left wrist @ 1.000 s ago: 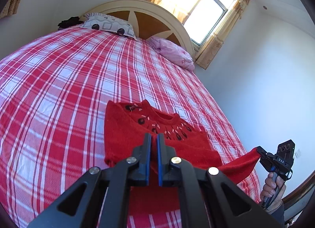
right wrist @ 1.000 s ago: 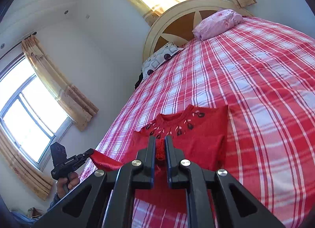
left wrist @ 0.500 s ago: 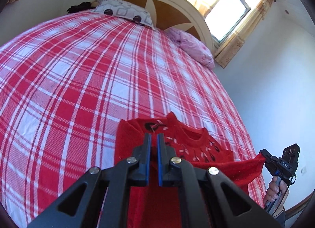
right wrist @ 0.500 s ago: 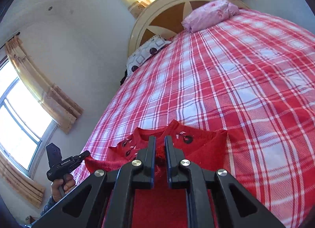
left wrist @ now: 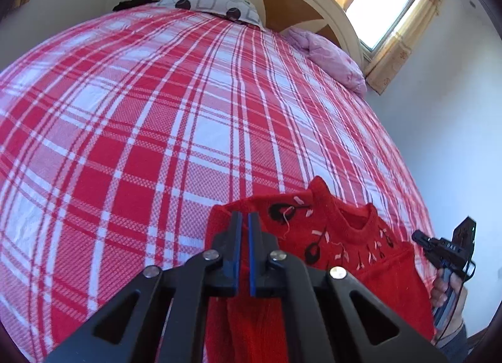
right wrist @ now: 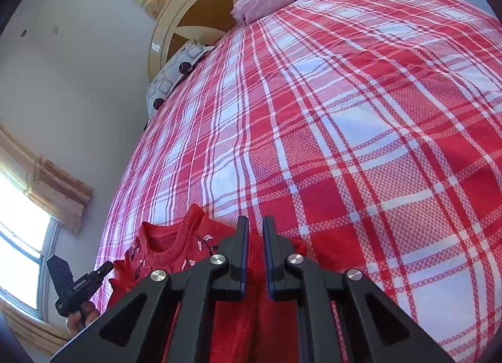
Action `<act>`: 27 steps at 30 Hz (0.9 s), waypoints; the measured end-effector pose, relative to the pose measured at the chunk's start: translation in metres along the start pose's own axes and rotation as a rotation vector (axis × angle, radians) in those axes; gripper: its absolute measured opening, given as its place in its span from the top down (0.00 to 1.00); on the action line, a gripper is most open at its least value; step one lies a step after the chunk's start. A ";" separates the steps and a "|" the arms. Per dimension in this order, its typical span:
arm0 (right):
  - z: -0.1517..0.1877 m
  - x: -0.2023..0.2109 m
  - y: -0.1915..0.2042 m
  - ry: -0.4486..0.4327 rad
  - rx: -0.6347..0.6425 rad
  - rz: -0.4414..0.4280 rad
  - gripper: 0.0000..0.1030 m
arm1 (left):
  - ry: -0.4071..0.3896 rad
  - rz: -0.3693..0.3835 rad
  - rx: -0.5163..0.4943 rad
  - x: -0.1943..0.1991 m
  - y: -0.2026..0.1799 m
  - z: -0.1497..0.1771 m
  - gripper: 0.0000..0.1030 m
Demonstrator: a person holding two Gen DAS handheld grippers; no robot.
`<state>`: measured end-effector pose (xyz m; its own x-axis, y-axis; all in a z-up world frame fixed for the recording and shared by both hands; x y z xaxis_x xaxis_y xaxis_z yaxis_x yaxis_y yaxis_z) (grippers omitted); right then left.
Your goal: Fold small clothes
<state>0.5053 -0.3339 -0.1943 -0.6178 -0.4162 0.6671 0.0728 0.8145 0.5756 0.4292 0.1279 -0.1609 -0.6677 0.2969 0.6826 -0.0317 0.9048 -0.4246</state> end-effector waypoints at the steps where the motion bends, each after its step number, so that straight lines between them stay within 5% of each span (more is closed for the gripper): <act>1: 0.002 0.003 0.002 0.008 0.030 0.019 0.73 | -0.002 0.007 -0.027 0.007 -0.002 0.003 0.81; 2: 0.004 0.005 0.005 0.015 0.060 0.013 0.47 | -0.003 -0.001 -0.049 0.012 -0.002 0.005 0.59; 3: 0.006 0.008 0.009 0.019 0.079 -0.001 0.36 | -0.007 -0.019 -0.063 0.017 -0.001 0.008 0.46; 4: 0.009 0.010 0.013 0.030 0.097 -0.011 0.36 | -0.019 -0.026 -0.071 0.024 0.001 0.010 0.30; 10: 0.024 0.005 0.030 0.099 0.154 -0.019 0.37 | -0.014 -0.038 -0.008 0.036 0.016 0.014 0.29; 15: 0.043 -0.012 0.038 0.161 0.260 0.074 0.51 | 0.010 -0.021 -0.046 0.030 0.010 0.018 0.29; 18: 0.045 -0.016 0.037 0.154 0.268 0.088 0.59 | 0.053 -0.016 -0.071 0.017 0.003 0.025 0.40; 20: 0.044 -0.018 0.037 0.152 0.266 0.096 0.67 | 0.081 -0.016 -0.101 0.006 -0.004 0.029 0.61; 22: 0.045 -0.018 0.039 0.148 0.286 0.105 0.70 | 0.100 -0.045 -0.149 -0.002 -0.012 0.033 0.68; 25: 0.046 -0.016 0.043 0.131 0.314 0.112 0.82 | 0.118 -0.070 -0.180 -0.011 -0.016 0.036 0.91; 27: 0.047 -0.012 0.047 0.110 0.329 0.103 0.89 | 0.091 -0.072 -0.192 -0.004 -0.017 0.033 0.93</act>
<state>0.4793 -0.2717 -0.1975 -0.5307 -0.3517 0.7711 -0.1367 0.9334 0.3316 0.4078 0.1011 -0.1764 -0.5987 0.2483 0.7615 0.0712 0.9635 -0.2582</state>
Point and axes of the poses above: each gripper's, at about its wrist camera, not at the fingertips, and x roughly against the way its jaws point, y to its left, z to its underside, the point moved 4 cm from there along -x, roughly the way its jaws point, and after that the axes turned 2 degrees about z, right-handed, at the moved point
